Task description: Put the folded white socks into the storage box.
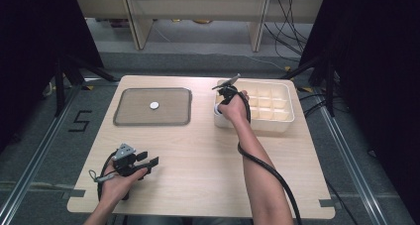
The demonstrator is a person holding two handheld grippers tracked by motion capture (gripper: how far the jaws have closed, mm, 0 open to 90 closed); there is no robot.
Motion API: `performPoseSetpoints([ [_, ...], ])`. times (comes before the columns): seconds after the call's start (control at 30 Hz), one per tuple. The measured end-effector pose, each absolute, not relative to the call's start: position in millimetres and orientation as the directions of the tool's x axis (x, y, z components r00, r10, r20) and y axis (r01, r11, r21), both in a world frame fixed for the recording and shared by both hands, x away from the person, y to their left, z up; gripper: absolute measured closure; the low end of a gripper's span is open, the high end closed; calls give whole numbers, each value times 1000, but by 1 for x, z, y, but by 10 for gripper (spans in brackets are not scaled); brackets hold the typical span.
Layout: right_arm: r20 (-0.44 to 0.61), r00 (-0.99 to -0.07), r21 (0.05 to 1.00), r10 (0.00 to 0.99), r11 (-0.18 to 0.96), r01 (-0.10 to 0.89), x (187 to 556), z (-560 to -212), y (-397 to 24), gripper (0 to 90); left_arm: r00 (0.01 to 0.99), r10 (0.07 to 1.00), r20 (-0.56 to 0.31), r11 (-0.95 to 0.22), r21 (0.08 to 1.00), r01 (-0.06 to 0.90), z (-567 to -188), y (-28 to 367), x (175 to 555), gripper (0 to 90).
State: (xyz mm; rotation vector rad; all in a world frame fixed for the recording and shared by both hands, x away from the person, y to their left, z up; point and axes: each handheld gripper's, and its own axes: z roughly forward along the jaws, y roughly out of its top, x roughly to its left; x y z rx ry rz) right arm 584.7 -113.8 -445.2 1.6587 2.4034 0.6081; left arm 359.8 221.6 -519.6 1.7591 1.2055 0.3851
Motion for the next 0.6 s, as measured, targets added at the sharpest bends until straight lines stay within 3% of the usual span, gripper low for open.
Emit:
performPoseSetpoints([
  [0.27,149,-359,416,921,270,868,586,-444,-118,757,463,856,-232,-79,825,559,-519,223,360,424],
  [0.6,216,-338,438,916,218,872,585,-436,-125,616,457,858,-235,-74,824,562,-519,225,360,424],
])
